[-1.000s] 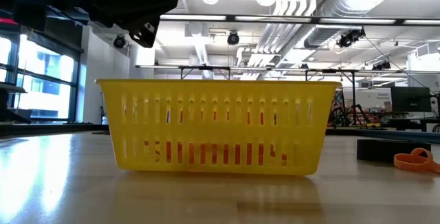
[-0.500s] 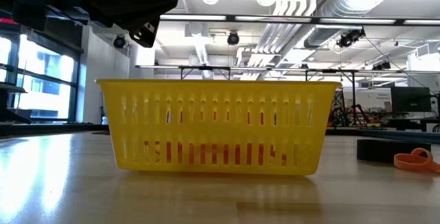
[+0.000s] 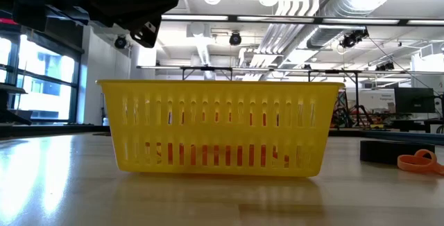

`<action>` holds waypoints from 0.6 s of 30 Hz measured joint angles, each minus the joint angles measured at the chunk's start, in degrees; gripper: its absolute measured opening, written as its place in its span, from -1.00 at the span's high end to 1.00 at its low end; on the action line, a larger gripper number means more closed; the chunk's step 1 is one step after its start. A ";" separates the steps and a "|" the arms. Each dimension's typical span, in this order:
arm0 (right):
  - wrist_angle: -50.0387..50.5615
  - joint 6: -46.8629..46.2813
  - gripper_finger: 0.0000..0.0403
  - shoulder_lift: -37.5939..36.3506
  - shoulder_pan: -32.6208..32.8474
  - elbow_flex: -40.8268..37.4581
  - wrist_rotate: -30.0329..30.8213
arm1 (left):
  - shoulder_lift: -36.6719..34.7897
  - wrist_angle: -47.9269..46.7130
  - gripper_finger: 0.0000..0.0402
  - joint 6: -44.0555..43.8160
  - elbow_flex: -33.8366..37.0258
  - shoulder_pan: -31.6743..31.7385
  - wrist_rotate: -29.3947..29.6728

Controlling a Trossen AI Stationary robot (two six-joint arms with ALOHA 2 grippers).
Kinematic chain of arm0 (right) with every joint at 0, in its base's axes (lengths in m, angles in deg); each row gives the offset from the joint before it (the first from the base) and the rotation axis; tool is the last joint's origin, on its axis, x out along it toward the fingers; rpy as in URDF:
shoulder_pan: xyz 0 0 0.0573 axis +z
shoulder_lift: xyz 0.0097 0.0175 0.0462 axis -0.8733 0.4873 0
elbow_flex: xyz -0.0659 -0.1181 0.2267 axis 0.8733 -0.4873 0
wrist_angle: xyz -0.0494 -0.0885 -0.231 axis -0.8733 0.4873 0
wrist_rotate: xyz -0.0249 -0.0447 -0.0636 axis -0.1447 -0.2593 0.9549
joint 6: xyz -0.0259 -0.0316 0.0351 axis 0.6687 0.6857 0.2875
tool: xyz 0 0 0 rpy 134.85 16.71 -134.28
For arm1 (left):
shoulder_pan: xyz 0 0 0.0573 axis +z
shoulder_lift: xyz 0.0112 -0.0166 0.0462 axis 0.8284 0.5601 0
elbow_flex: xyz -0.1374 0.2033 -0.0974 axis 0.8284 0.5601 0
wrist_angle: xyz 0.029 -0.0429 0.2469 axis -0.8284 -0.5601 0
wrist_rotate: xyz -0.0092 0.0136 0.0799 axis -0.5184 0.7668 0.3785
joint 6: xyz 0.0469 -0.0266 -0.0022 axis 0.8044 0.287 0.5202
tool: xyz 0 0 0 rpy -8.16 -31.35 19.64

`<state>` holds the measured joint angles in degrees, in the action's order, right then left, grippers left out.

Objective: Sort rubber bands into baskets
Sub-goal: Put the orange rubber band into the yellow bin

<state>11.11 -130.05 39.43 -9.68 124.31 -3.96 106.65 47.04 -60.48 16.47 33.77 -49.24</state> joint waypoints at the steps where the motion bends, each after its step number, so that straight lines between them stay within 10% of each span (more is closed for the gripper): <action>1: 0.00 0.03 0.43 0.01 0.00 0.00 -0.01 | 0.00 0.00 0.91 0.00 0.00 0.01 0.00; 18: -0.79 4.49 0.98 0.01 0.00 0.00 0.84 | 0.00 0.00 0.91 -0.67 0.02 -0.04 -0.02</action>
<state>10.33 -125.56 39.44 -9.68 124.31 -3.12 106.65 47.04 -61.15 16.49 33.73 -49.26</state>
